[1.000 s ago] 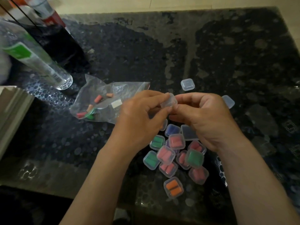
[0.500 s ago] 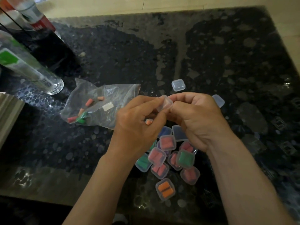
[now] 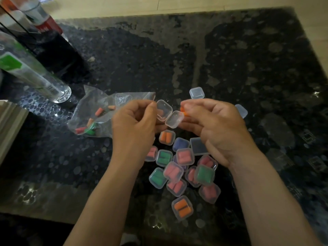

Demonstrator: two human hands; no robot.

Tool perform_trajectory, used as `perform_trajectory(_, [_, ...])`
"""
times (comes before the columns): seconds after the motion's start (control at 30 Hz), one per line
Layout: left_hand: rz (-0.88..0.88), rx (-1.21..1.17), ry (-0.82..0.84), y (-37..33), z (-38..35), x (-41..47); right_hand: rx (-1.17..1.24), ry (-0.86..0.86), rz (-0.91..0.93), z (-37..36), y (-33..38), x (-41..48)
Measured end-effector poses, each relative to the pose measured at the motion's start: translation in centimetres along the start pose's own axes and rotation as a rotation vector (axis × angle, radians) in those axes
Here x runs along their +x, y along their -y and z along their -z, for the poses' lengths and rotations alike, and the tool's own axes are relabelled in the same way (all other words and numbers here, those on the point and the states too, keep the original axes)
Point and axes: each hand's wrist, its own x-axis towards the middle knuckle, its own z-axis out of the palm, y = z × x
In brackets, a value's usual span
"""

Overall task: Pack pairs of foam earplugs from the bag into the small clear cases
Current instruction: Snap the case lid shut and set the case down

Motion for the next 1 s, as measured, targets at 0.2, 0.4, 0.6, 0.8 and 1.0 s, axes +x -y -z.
perform_trajectory(0.2, [-0.037, 0.102, -0.022, 0.4, 0.5, 0.1, 0.0, -0.023, 0.07, 0.9, 0.3, -0.1])
perform_trajectory(0.4, [-0.073, 0.183, 0.038, 0.3, 0.1, -0.1, -0.02, 0.03, 0.073, 0.9, 0.2, -0.1])
perform_trajectory(0.6, [-0.054, 0.158, 0.069, 0.5, -0.2, -0.2, -0.088, 0.102, 0.097, 1.0, -0.1, 0.0])
perform_trajectory(0.8, [-0.013, 0.104, 0.057, 0.8, -0.7, -0.3, -0.193, 0.148, 0.139, 0.8, -0.2, -0.2])
perform_trajectory(1.0, [-0.018, 0.11, 0.062, 0.5, -0.9, -0.6, -0.184, 0.2, 0.125, 1.1, 0.0, -0.3])
